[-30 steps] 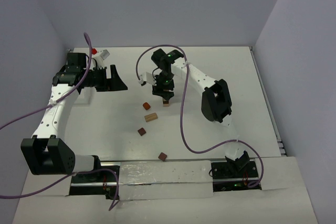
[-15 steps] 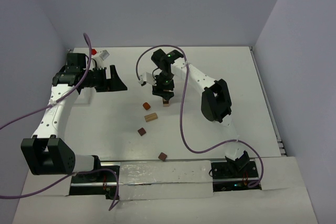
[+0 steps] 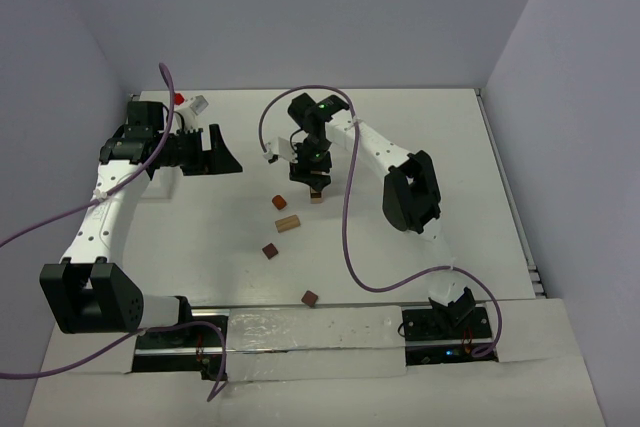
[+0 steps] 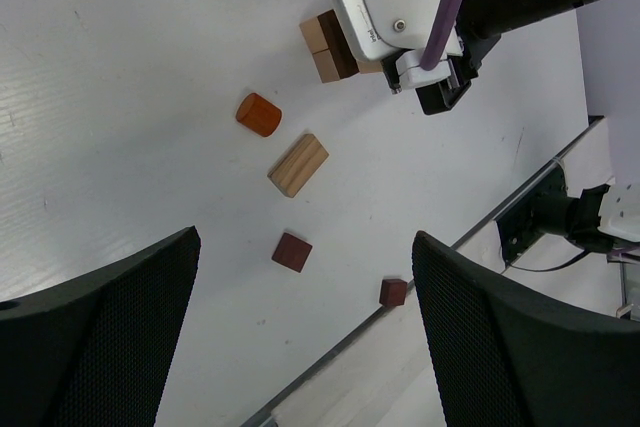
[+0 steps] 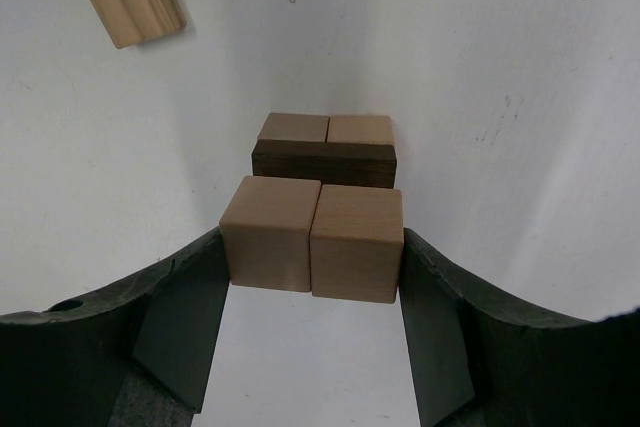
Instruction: Build the wood block tower
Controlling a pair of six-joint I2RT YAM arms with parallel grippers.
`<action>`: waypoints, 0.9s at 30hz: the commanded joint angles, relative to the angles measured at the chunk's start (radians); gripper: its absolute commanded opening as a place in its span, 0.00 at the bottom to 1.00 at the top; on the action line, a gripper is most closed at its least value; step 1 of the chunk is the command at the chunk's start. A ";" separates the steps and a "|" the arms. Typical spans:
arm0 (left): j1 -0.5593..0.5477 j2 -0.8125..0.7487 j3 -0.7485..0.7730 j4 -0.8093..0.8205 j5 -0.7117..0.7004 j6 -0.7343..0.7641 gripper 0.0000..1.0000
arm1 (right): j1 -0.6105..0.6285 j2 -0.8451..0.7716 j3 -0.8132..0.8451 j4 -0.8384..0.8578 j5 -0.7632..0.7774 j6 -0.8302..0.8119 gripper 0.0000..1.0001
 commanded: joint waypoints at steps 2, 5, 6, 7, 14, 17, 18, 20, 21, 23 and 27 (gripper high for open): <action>0.008 -0.017 0.009 0.006 0.034 0.013 0.93 | -0.003 0.018 0.047 0.005 -0.010 0.009 0.40; 0.008 -0.013 0.013 0.005 0.036 0.014 0.93 | -0.003 0.019 0.046 0.006 -0.010 0.009 0.41; 0.008 -0.013 0.013 0.005 0.036 0.014 0.93 | -0.003 0.020 0.048 0.007 -0.010 0.011 0.41; 0.008 -0.013 0.013 0.005 0.037 0.014 0.93 | -0.003 0.020 0.050 0.007 -0.011 0.011 0.41; 0.008 -0.009 0.017 -0.001 0.038 0.014 0.93 | -0.003 0.027 0.051 0.009 -0.008 0.007 0.43; 0.009 -0.009 0.017 0.000 0.039 0.014 0.93 | -0.003 0.031 0.054 0.007 -0.009 0.005 0.44; 0.010 -0.008 0.017 0.000 0.039 0.014 0.93 | -0.003 0.031 0.053 0.007 -0.010 0.004 0.44; 0.010 -0.006 0.017 0.000 0.039 0.014 0.93 | -0.003 0.032 0.051 0.005 -0.010 0.003 0.45; 0.010 -0.006 0.018 -0.001 0.040 0.015 0.93 | -0.003 0.033 0.050 0.004 -0.009 0.003 0.45; 0.010 -0.005 0.019 0.000 0.041 0.014 0.93 | -0.003 0.033 0.050 0.001 -0.008 0.002 0.45; 0.010 -0.003 0.014 0.001 0.043 0.014 0.93 | -0.001 0.033 0.046 0.003 -0.011 0.005 0.45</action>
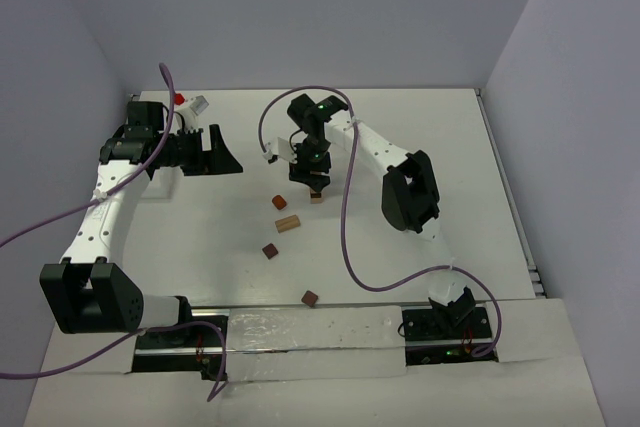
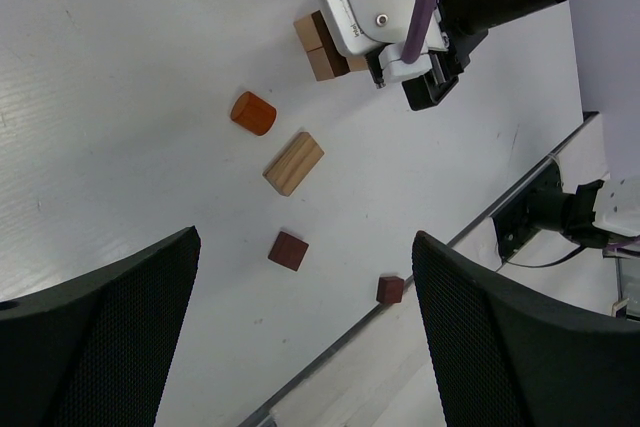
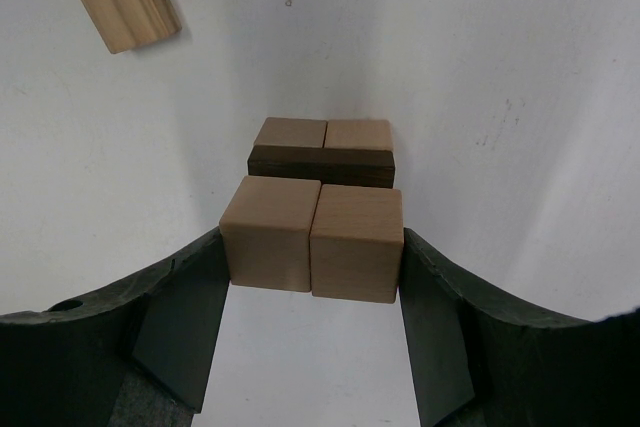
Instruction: Build the wood block tower
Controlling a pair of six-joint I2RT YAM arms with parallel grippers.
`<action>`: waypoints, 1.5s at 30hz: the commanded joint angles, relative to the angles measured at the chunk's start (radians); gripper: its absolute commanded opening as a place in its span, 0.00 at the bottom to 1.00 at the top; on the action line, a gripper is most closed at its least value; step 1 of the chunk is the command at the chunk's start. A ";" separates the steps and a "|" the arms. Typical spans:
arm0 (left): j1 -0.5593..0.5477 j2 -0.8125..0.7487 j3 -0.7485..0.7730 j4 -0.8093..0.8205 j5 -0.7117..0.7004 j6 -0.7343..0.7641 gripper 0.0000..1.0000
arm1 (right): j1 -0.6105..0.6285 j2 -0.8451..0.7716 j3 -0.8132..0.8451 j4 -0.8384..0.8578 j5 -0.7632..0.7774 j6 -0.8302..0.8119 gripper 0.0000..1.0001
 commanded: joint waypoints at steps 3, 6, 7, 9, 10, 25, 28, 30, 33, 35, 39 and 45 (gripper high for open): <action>0.010 -0.005 0.015 0.004 0.031 0.011 0.93 | 0.000 0.019 0.037 0.001 -0.013 -0.004 0.46; 0.010 -0.007 0.014 0.001 0.032 0.012 0.93 | 0.001 0.020 0.036 0.003 -0.010 -0.004 0.47; 0.010 -0.007 0.015 0.002 0.032 0.012 0.93 | 0.002 0.020 0.036 0.004 -0.009 -0.005 0.48; 0.010 -0.009 0.013 0.004 0.032 0.012 0.93 | 0.002 0.020 0.037 0.002 -0.007 -0.007 0.50; 0.010 -0.009 0.012 0.004 0.032 0.012 0.93 | 0.002 0.020 0.037 0.003 -0.006 -0.008 0.50; 0.011 -0.010 0.013 0.003 0.037 0.012 0.93 | 0.011 0.013 0.031 0.018 0.006 0.001 0.67; 0.011 -0.012 0.016 -0.001 0.036 0.014 0.93 | 0.011 0.014 0.030 0.016 0.006 0.000 0.68; 0.011 -0.013 0.014 -0.002 0.037 0.015 0.93 | 0.013 0.014 0.029 0.015 0.006 -0.001 0.68; 0.011 -0.018 0.013 -0.002 0.038 0.014 0.93 | 0.013 0.014 0.028 0.010 0.006 -0.004 0.68; 0.011 -0.018 0.011 -0.001 0.036 0.015 0.93 | 0.014 0.013 0.025 0.014 0.009 -0.001 0.69; 0.011 -0.016 0.011 -0.002 0.037 0.016 0.93 | 0.016 0.017 0.025 0.009 0.016 0.001 0.69; 0.012 -0.015 0.012 0.001 0.041 0.014 0.93 | 0.017 0.017 0.022 0.012 0.022 0.000 0.71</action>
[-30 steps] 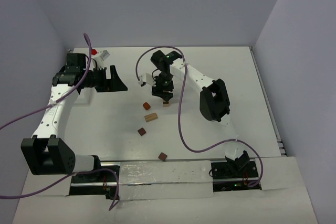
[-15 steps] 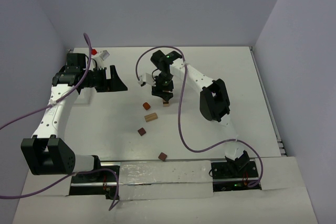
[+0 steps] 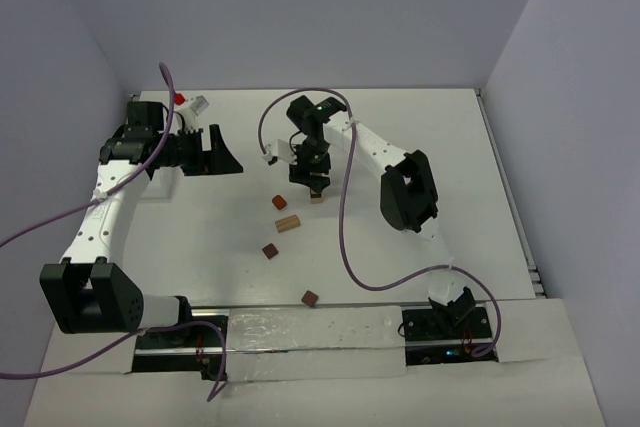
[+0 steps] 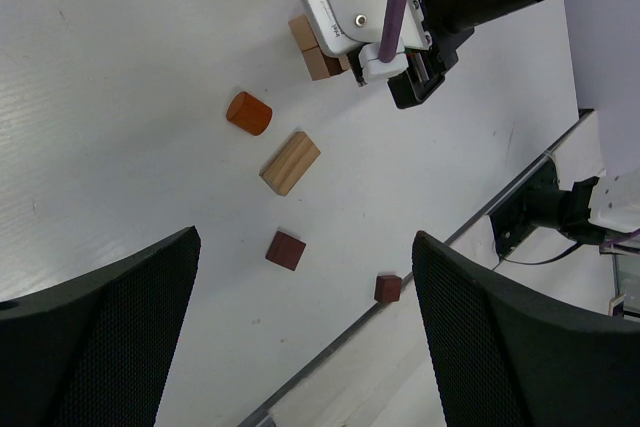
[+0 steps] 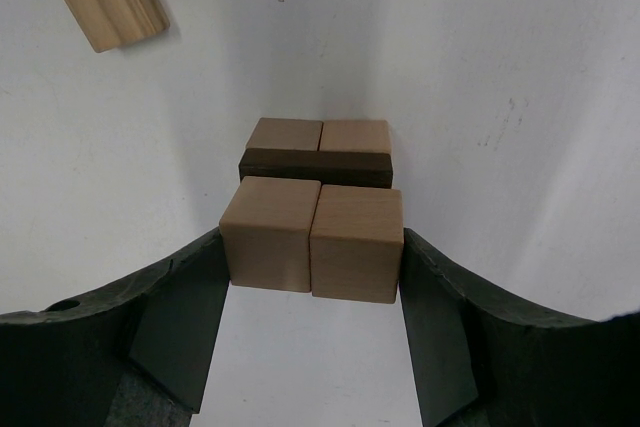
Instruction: Build the wood block tower
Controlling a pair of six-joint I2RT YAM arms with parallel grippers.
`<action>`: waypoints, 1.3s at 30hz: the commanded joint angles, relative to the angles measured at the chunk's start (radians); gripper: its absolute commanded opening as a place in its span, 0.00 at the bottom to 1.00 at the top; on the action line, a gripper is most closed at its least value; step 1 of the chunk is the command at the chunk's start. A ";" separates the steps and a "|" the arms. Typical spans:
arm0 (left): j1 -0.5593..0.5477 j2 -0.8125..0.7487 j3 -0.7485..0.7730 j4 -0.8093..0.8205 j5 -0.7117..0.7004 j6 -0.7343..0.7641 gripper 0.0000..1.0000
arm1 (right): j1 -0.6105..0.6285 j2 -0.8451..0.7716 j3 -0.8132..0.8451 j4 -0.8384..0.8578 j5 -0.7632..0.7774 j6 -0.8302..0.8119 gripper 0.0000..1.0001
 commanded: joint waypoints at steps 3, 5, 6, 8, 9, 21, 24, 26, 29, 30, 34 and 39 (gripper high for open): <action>0.012 -0.015 0.011 0.001 0.029 0.012 0.93 | 0.012 0.003 0.022 0.009 0.008 -0.001 0.71; 0.012 -0.015 0.011 0.000 0.029 0.012 0.93 | 0.012 0.003 0.022 0.009 0.007 -0.001 0.71; 0.012 -0.016 0.011 0.000 0.030 0.012 0.93 | 0.012 0.003 0.022 0.009 0.006 -0.001 0.72; 0.012 -0.019 0.009 0.002 0.030 0.012 0.93 | 0.012 0.004 0.023 0.008 0.003 -0.001 0.72; 0.012 -0.019 0.008 0.001 0.030 0.012 0.93 | 0.012 0.004 0.025 0.008 0.002 0.000 0.72; 0.013 -0.021 0.005 0.004 0.032 0.012 0.93 | 0.015 0.004 0.030 -0.004 -0.003 -0.003 0.71; 0.013 -0.023 0.004 0.003 0.031 0.013 0.93 | 0.016 0.006 0.027 -0.006 -0.001 -0.003 0.72; 0.013 -0.022 0.006 0.003 0.031 0.012 0.93 | 0.016 0.006 0.026 -0.003 -0.001 -0.002 0.72; 0.015 -0.021 0.005 0.001 0.033 0.013 0.93 | 0.017 0.009 0.027 -0.002 -0.001 -0.001 0.72; 0.015 -0.021 0.005 0.001 0.033 0.014 0.93 | 0.018 0.010 0.028 -0.003 -0.003 -0.001 0.73; 0.015 -0.020 0.006 0.001 0.033 0.014 0.93 | 0.018 0.018 0.032 -0.006 0.000 -0.003 0.73; 0.015 -0.020 0.005 0.001 0.033 0.014 0.93 | 0.018 0.018 0.026 -0.006 0.003 -0.001 0.73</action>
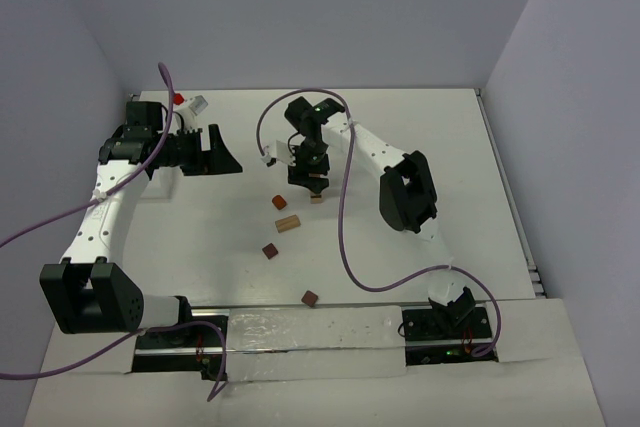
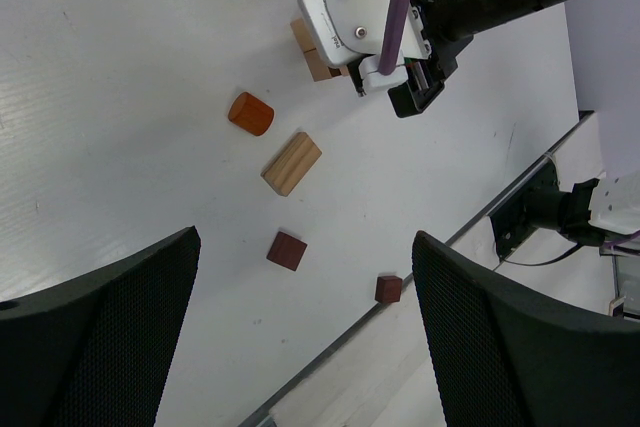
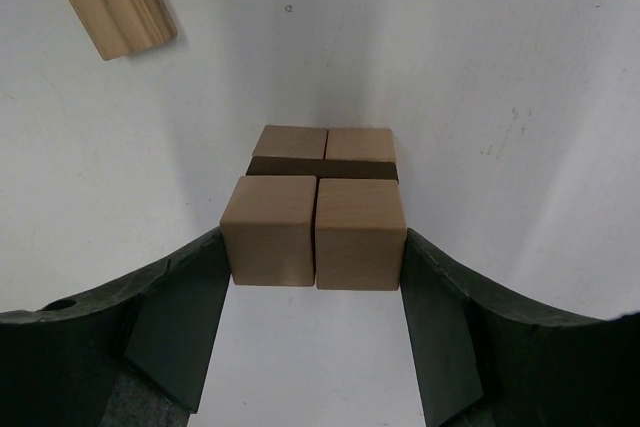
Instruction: Build the wood block tower
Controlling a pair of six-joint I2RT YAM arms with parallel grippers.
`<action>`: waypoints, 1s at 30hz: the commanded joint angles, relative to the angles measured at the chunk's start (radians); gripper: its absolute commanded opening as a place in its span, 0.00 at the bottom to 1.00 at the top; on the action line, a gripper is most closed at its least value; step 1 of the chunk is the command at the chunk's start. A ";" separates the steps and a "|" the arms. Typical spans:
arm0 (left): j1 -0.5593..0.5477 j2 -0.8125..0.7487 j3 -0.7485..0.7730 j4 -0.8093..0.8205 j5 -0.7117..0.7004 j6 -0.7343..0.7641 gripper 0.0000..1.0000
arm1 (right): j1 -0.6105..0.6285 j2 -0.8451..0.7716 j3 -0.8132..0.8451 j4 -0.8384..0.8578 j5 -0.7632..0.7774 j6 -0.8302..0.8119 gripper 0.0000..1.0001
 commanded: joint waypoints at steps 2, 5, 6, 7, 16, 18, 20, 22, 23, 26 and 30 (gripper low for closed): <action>0.009 -0.018 0.006 0.000 0.033 0.013 0.93 | 0.007 0.017 0.023 -0.004 0.000 -0.002 0.74; 0.009 -0.018 0.008 0.000 0.034 0.013 0.93 | 0.007 0.017 0.024 -0.004 0.001 -0.001 0.74; 0.009 -0.018 0.008 -0.002 0.036 0.014 0.93 | 0.007 0.017 0.025 -0.002 0.003 0.000 0.75; 0.009 -0.018 0.008 -0.003 0.035 0.015 0.93 | 0.008 0.017 0.026 -0.002 0.003 0.001 0.77; 0.011 -0.012 0.010 -0.002 0.042 0.017 0.93 | 0.009 0.005 0.035 0.004 -0.005 0.006 1.00; 0.011 -0.013 0.010 -0.003 0.043 0.018 0.93 | 0.008 0.004 0.040 -0.005 -0.006 0.005 1.00; 0.011 -0.012 0.011 -0.003 0.045 0.019 0.93 | 0.009 0.003 0.045 -0.013 -0.005 0.002 1.00; 0.011 -0.013 0.012 -0.003 0.045 0.019 0.93 | 0.009 -0.005 0.047 -0.013 -0.005 0.001 1.00; 0.011 -0.015 0.013 -0.002 0.045 0.019 0.93 | 0.009 -0.011 0.049 -0.013 -0.006 0.000 1.00; 0.011 -0.020 0.010 0.000 0.047 0.018 0.93 | 0.009 -0.042 0.055 -0.008 -0.009 -0.001 1.00; 0.011 -0.025 0.010 -0.001 0.048 0.018 0.94 | 0.014 -0.061 0.093 -0.025 0.002 -0.004 1.00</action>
